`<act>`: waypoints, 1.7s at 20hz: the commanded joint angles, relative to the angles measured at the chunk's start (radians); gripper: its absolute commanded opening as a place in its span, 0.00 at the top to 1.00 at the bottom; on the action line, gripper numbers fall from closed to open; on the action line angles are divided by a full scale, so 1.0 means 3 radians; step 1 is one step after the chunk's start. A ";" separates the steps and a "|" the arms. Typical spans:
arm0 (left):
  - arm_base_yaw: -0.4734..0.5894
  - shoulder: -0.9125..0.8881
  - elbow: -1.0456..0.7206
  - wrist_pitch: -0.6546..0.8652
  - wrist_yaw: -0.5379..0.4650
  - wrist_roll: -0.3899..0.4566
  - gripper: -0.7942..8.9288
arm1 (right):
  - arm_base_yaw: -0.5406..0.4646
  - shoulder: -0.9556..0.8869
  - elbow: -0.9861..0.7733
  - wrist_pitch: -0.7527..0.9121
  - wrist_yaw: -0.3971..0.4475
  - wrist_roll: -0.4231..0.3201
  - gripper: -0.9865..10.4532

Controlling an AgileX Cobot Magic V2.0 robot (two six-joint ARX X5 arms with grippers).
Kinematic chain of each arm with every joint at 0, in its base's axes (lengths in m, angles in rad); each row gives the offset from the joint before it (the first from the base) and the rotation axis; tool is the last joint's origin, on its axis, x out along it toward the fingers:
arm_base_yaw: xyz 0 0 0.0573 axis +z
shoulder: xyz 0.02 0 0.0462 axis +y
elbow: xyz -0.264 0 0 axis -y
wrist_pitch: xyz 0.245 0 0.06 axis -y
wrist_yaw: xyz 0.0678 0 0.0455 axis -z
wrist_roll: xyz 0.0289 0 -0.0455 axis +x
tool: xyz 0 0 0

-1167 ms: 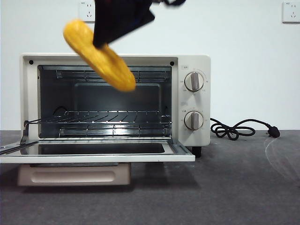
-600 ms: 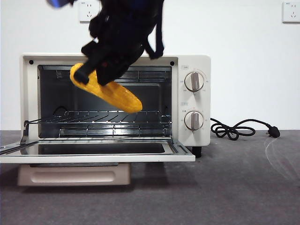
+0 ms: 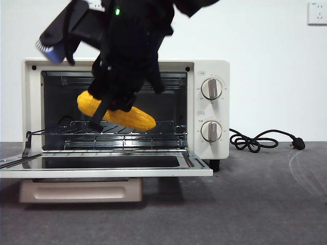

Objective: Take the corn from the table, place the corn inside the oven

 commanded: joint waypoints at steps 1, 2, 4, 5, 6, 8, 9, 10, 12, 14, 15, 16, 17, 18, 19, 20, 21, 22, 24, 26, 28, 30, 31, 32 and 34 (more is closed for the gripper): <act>-0.0009 -0.0017 -0.0032 0.0000 -0.0033 -0.0023 0.93 | -0.0008 0.0067 -0.0013 -0.0006 0.0025 -0.0067 0.87; -0.0009 -0.0017 -0.0032 0.0003 -0.0032 -0.0023 0.93 | -0.0009 0.0069 -0.0013 -0.0019 0.0023 -0.0062 0.84; -0.0009 -0.0017 -0.0032 0.0001 -0.0032 -0.0024 0.93 | -0.0008 0.0069 -0.0011 -0.0019 0.0022 -0.0053 0.76; -0.0009 -0.0017 -0.0032 0.0004 -0.0032 -0.0025 0.93 | -0.0008 0.0069 -0.0004 -0.0018 0.0029 -0.0019 0.71; -0.0009 -0.0017 -0.0032 0.0004 -0.0032 -0.0037 0.93 | -0.0008 0.0069 0.0005 -0.0014 0.0057 0.0050 0.65; -0.0009 -0.0017 -0.0032 0.0003 -0.0029 -0.0053 0.93 | -0.0008 0.0069 0.0013 -0.0013 0.0079 0.0074 0.60; -0.0009 -0.0017 -0.0032 0.0003 -0.0029 -0.0064 0.93 | -0.0006 0.0069 0.0015 -0.0011 0.0085 0.0112 0.60; -0.0009 -0.0017 -0.0032 0.0000 -0.0023 -0.0081 0.93 | -0.0004 0.0067 0.0018 -0.0017 0.0085 0.0123 0.60; -0.0009 -0.0017 -0.0032 -0.0020 -0.0006 -0.0085 0.93 | -0.0004 0.0064 0.0019 -0.0015 0.0086 0.0125 0.60; -0.0009 -0.0017 -0.0032 -0.0029 -0.0006 -0.0085 0.93 | -0.0003 0.0062 0.0028 -0.0013 0.0127 0.0155 0.52; -0.0009 -0.0017 -0.0032 -0.0028 -0.0006 -0.0085 0.93 | -0.0003 0.0061 0.0037 -0.0013 0.0181 0.0189 0.50; -0.0009 -0.0017 -0.0032 -0.0028 -0.0008 -0.0085 0.93 | 0.0000 0.0060 0.0043 -0.0022 0.0212 0.0200 0.50; -0.0009 -0.0017 -0.0032 -0.0024 -0.0008 -0.0084 0.93 | 0.0011 0.0060 0.0050 -0.0027 0.0244 0.0206 0.50; -0.0009 -0.0017 -0.0032 -0.0019 -0.0008 -0.0084 0.93 | 0.0023 0.0055 0.0050 -0.0025 0.0282 0.0206 0.50; -0.0009 -0.0017 -0.0032 -0.0020 -0.0008 -0.0084 0.93 | 0.0045 0.0039 0.0050 -0.0031 0.0305 0.0206 0.50; -0.0009 -0.0017 -0.0032 -0.0018 -0.0008 -0.0084 0.93 | 0.0088 0.0037 0.0051 -0.0027 0.0351 0.0202 0.50; -0.0009 -0.0017 -0.0032 -0.0018 -0.0009 -0.0083 0.93 | 0.0130 0.0019 0.0051 -0.0031 0.0397 0.0201 0.50; -0.0009 -0.0017 -0.0032 -0.0017 -0.0009 -0.0083 0.93 | 0.0165 -0.0004 0.0051 -0.0046 0.0426 0.0200 0.50; -0.0009 -0.0010 -0.0032 0.0028 -0.0009 -0.0080 0.93 | 0.0275 -0.0037 0.0051 -0.0078 0.0488 0.0195 0.50; -0.0009 -0.0006 -0.0032 0.0058 -0.0009 -0.0079 0.93 | 0.0379 -0.0111 0.0051 -0.0206 0.0525 0.0206 0.50; -0.0009 0.0000 -0.0032 0.0058 -0.0009 -0.0057 0.93 | 0.0491 -0.0203 0.0051 -0.0375 0.0631 0.0278 0.50; -0.0009 0.0000 -0.0032 0.0069 -0.0010 -0.0004 0.93 | 0.0605 -0.0332 0.0051 -0.0577 0.0697 0.0470 0.50; -0.0009 0.0003 -0.0032 0.0088 -0.0009 -0.0004 0.93 | 0.0664 -0.0408 0.0051 -0.0684 0.0746 0.0565 0.50; -0.0009 0.0008 -0.0032 0.0122 -0.0009 -0.0003 0.93 | 0.0724 -0.0496 0.0051 -0.0805 0.0810 0.0654 0.50; -0.0009 0.0052 -0.0032 0.0259 -0.0008 0.0014 0.93 | 0.0852 -0.0697 0.0051 -0.1088 0.0917 0.0846 0.51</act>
